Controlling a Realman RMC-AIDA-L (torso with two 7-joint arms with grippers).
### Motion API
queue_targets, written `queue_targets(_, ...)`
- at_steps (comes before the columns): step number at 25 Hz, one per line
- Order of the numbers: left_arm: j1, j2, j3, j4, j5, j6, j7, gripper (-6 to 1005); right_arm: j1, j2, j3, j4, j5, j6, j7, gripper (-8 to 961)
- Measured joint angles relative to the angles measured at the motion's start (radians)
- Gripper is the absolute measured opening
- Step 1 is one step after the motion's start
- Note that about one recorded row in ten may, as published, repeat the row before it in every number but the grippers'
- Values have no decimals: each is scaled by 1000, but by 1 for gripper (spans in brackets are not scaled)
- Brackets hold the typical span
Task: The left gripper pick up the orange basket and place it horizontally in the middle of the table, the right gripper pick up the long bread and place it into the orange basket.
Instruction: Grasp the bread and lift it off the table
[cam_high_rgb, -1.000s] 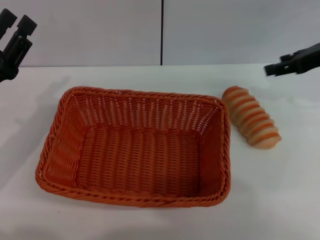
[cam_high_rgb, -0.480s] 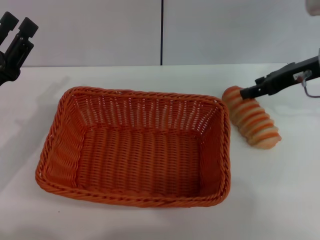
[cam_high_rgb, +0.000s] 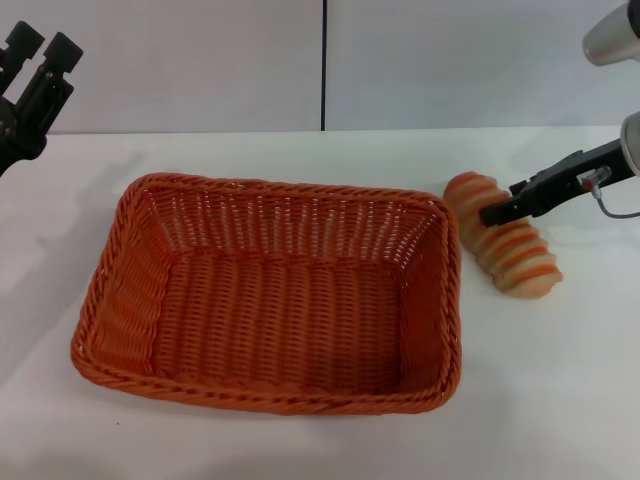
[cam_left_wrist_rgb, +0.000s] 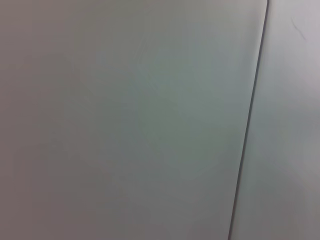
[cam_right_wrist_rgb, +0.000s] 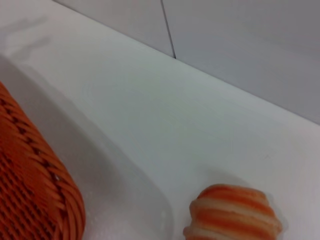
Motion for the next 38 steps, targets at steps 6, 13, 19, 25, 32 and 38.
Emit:
queue_targets(6, 1, 1, -3, -7, 0, 0, 0, 576, 12, 3, -1, 36, 0, 19, -1, 636)
queue_targets(13, 3, 2, -4, -7, 0, 1, 0, 576, 17, 14, -39, 43, -4, 42, -3, 631)
queue_targets(19, 3, 2, -4, -7, 0, 1, -2, 576, 14, 18, -35, 34, 0, 43, -6, 558)
queue_targets(25, 3, 2, -4, -7, 0, 1, -2, 576, 14, 18, -40, 29, 1, 39, -7, 459)
queue_targets(32, 1, 2, -4, -7, 0, -7, -2, 576, 14, 16, -34, 29, 22, 27, -9, 419)
queue_targets(38, -1, 2, -4, -7, 0, -8, -2, 576, 13, 13, -40, 29, 38, 26, -10, 393)
